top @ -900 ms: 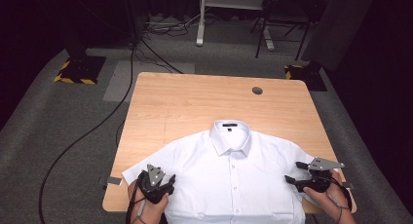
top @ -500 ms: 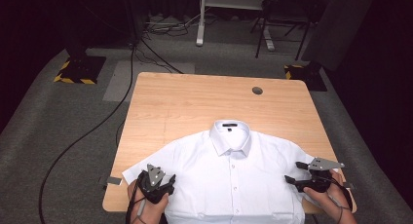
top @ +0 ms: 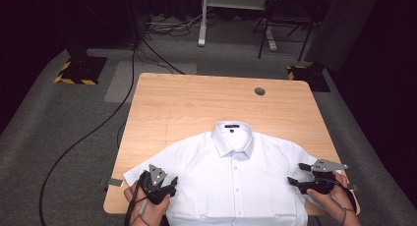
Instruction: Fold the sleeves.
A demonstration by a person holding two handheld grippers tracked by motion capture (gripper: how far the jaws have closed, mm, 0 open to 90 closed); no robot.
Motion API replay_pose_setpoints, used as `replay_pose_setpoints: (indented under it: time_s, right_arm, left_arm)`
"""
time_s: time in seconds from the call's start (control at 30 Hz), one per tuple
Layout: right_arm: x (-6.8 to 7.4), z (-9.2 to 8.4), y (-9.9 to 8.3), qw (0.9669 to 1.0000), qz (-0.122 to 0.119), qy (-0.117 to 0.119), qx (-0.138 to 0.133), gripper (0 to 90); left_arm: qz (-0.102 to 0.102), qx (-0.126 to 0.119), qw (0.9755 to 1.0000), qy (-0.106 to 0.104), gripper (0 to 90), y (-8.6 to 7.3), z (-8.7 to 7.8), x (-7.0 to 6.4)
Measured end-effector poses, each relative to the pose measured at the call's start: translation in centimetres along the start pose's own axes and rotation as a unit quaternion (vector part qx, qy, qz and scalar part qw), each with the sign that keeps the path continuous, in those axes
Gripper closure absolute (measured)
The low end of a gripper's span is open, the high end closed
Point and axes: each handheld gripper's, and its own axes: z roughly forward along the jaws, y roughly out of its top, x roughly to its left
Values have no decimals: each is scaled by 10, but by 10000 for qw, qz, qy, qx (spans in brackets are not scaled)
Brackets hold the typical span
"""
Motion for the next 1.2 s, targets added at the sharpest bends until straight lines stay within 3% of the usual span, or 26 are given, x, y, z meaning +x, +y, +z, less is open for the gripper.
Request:
replay_pose_setpoints:
  time_s: [0.33,0.47,0.5,0.63,1.2]
  right_arm:
    - [0,0,0,10000,2,2,-1,211]
    - [0,0,0,10000,1,2,-2,211]
    - [0,0,0,10000,2,2,-2,211]
    - [0,0,0,10000,0,0,-2,211]
    - [0,0,0,10000,3,1,-2,211]
  left_arm:
    - [12,-15,10000,-23,300,0,1,2]
    - [-66,-31,10000,17,166,2,2,4]
    - [-98,-136,9999,42,144,5,-2,6]
    - [14,-367,9992,138,141,11,-12,6]
    - [97,-383,9992,45,173,23,-35,9]
